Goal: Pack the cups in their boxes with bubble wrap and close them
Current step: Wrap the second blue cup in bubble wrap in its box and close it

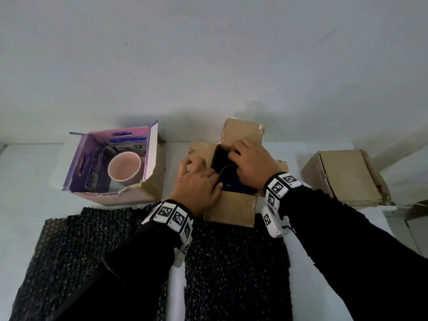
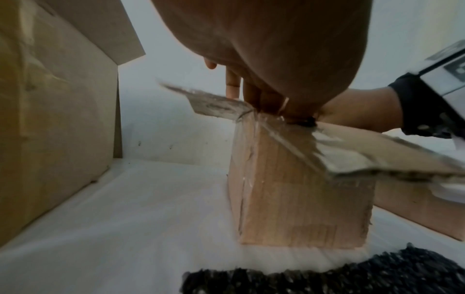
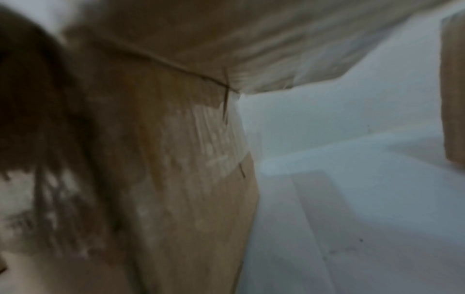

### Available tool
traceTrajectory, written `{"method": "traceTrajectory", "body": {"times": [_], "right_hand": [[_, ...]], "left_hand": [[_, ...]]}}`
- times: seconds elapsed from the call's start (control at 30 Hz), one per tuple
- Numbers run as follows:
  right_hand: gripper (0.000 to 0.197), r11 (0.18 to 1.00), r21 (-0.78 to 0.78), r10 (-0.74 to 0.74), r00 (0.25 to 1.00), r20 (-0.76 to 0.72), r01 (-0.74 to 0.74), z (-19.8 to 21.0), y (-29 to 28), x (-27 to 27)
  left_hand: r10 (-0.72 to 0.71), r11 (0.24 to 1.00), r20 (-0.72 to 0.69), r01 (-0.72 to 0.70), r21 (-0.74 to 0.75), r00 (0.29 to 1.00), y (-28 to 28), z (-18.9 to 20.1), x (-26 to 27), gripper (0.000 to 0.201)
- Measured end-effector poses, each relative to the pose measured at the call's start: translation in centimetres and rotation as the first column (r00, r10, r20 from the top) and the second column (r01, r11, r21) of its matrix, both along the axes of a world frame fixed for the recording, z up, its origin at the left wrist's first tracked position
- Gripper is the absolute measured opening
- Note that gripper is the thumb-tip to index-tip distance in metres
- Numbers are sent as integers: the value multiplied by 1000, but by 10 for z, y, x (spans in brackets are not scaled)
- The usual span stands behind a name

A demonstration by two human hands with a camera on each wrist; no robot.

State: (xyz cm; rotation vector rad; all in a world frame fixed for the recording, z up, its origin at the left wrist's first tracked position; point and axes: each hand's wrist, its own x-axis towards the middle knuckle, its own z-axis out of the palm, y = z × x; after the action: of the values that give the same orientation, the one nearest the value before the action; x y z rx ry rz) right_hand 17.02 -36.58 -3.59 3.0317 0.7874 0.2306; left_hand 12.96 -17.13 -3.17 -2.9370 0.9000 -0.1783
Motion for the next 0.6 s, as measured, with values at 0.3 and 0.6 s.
{"method": "traceTrajectory", "body": {"times": [0.3,0.6], "right_hand": [[21,985,-106,-139,990,10,139,8,-8,-11],[42,990,-30,-136,989,-65,134,8,-9,-18]], "left_hand": [[32,992,-79,-22,126,996,0,3,-3,75],[-26,973,-104,49,224,994,-2,13,0,84]]}}
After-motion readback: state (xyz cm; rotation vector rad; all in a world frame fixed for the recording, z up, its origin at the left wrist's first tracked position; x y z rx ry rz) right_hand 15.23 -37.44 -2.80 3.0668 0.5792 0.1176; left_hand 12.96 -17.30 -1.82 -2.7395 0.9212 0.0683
